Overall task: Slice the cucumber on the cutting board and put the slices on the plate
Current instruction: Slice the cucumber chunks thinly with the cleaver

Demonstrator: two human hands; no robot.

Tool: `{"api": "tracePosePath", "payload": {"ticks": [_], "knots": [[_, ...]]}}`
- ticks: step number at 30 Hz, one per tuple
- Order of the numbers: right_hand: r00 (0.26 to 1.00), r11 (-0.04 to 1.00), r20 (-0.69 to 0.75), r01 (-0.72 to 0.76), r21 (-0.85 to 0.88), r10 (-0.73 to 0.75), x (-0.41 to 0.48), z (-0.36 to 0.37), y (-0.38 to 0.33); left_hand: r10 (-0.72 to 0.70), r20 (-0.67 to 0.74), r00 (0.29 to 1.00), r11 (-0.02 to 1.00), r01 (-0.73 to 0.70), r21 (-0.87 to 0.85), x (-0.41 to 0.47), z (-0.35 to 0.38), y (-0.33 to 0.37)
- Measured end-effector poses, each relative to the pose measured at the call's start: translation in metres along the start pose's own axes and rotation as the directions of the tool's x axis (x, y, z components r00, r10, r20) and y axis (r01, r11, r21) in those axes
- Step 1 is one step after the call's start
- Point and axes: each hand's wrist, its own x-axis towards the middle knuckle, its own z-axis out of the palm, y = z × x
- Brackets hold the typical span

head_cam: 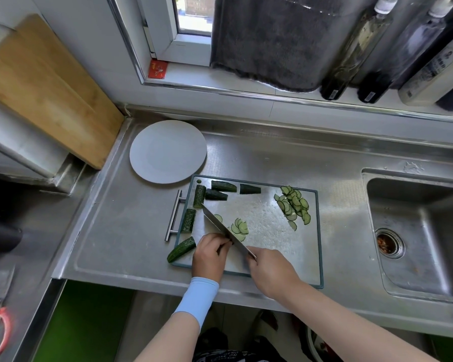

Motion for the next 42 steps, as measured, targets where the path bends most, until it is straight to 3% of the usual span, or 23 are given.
{"api": "tracePosePath", "payload": {"ticks": [9,17,21,23,26,29,35,37,39,41,42], "knots": [[1.000,0.997,0.010,-0.010,0.070,0.010,0.005,-0.008,0.000,0.048,0.020,0.999,0.998,-0.049,0.028,-0.001,-0.003,0.006],[0.997,0.996,-0.055,-0.054,0.075,0.058,-0.002,-0.034,0.035,-0.047,0.103,0.994,0.995,0.038,0.090,0.020,0.001,0.024],[0.992,0.998,-0.119,-0.049,0.033,0.053,-0.005,-0.049,0.055,-0.080,0.229,0.970,0.995,0.064,0.079,0.036,0.010,0.044],[0.987,1.000,-0.162,-0.021,-0.006,0.020,-0.004,-0.057,0.061,-0.092,0.200,0.975,0.995,0.080,0.067,0.041,0.011,0.050],[0.976,0.996,-0.212,0.031,-0.080,-0.047,-0.003,-0.069,0.069,-0.276,0.073,0.958,0.948,0.260,0.183,0.051,0.005,0.047],[0.963,0.978,-0.252,0.042,-0.202,-0.094,0.000,-0.077,0.076,-0.462,0.110,0.880,0.863,0.418,0.283,0.058,-0.001,0.046],[0.933,0.917,-0.290,0.089,-0.388,-0.213,0.001,-0.085,0.087,-0.477,0.307,0.824,0.869,0.493,0.029,0.063,0.011,0.077],[0.931,0.877,-0.275,0.085,-0.473,-0.238,-0.001,-0.089,0.090,-0.533,0.248,0.809,0.825,0.562,-0.058,0.069,0.003,0.083],[0.928,0.842,-0.263,0.090,-0.532,-0.265,-0.003,-0.094,0.092,-0.579,0.080,0.812,0.790,0.582,-0.192,0.078,-0.015,0.088],[0.912,0.816,-0.268,0.113,-0.567,-0.312,-0.003,-0.096,0.094,-0.504,-0.082,0.860,0.850,0.476,-0.225,0.084,-0.033,0.096],[0.901,0.805,-0.272,0.128,-0.580,-0.339,-0.003,-0.096,0.094,-0.413,-0.081,0.907,0.898,0.390,-0.204,0.084,-0.039,0.102]]}}
